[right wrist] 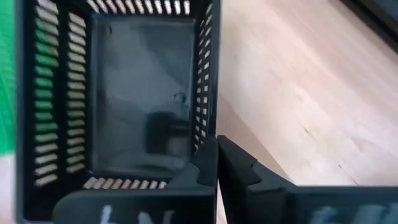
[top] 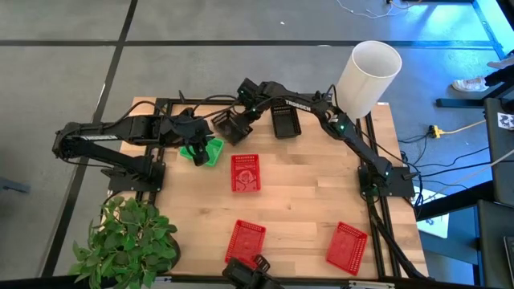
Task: Stack baskets by color
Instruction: Stack the left black bin on the black bins
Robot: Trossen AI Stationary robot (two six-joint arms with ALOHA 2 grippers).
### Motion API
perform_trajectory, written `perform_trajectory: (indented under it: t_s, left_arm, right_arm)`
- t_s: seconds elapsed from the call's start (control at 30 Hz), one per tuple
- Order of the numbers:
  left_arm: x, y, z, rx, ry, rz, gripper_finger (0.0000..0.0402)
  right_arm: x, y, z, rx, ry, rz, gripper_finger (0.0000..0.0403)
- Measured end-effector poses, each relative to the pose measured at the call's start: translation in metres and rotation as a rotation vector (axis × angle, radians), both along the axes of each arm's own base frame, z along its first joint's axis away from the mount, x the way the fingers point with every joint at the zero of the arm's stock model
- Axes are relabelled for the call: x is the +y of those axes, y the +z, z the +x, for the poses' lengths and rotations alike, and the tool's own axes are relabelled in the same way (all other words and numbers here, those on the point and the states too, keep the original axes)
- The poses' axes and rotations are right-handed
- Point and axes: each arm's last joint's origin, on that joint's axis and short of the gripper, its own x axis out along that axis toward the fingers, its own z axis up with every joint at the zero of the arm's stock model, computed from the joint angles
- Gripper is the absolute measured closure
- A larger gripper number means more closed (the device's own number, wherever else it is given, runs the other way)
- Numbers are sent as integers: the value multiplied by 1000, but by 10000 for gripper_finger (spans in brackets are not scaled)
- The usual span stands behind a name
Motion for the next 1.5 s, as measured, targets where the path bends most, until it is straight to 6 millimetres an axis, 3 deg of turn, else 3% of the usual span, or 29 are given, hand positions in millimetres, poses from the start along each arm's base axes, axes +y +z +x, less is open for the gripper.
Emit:
perform_trajectory:
  t_s: [0.4,0.77,0.97,1.3,1.5]
  left_arm:
    - [0,0,0,0,0,0,344]
    - [0,0,0,4,-6,7,344]
    - [0,0,0,31,-42,48,344]
    - [0,0,0,35,-47,55,344]
    - [0,0,0,35,-47,54,344]
  right_arm:
    - [5,-4,-10,123,42,4,402]
    - [8,22,-14,84,54,-17,400]
    - [12,24,-10,9,56,107,370]
    - [15,28,2,-87,73,62,302]
    - [10,27,-1,-39,-61,38,277]
